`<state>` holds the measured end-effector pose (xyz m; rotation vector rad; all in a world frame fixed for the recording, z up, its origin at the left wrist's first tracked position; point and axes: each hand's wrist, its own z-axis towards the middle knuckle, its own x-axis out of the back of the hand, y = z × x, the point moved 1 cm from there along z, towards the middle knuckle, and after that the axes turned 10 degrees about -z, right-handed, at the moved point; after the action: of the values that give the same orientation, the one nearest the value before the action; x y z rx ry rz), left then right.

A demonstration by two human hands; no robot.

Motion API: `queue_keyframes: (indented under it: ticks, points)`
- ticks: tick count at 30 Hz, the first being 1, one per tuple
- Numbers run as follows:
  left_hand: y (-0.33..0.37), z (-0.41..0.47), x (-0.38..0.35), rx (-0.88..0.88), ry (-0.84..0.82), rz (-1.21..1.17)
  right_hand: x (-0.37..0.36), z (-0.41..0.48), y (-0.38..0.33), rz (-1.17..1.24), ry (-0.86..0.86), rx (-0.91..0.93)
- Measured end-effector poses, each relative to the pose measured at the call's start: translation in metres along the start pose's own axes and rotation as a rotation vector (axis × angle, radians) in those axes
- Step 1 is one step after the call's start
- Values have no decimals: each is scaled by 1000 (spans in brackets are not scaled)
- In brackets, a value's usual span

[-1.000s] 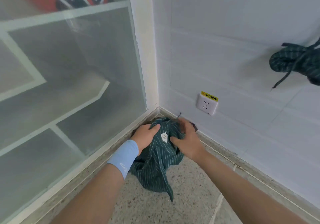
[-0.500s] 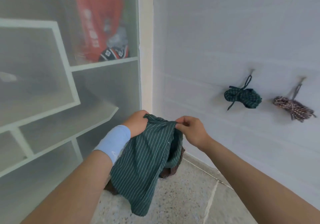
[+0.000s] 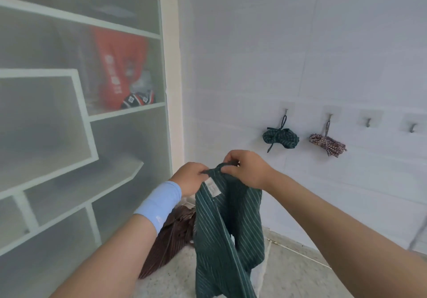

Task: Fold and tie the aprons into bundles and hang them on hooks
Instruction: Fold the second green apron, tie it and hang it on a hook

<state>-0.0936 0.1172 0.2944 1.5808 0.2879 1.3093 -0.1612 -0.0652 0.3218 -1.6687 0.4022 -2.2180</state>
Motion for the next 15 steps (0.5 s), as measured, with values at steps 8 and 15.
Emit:
queue_keyframes:
  ticks: [8, 15]
  points:
    - [23, -8, 27, -4, -22, -123, 31, -28, 39, -221, -249, -245]
    - [15, -16, 39, 101, -328, -147, 36, -33, 46, 127, -91, -369]
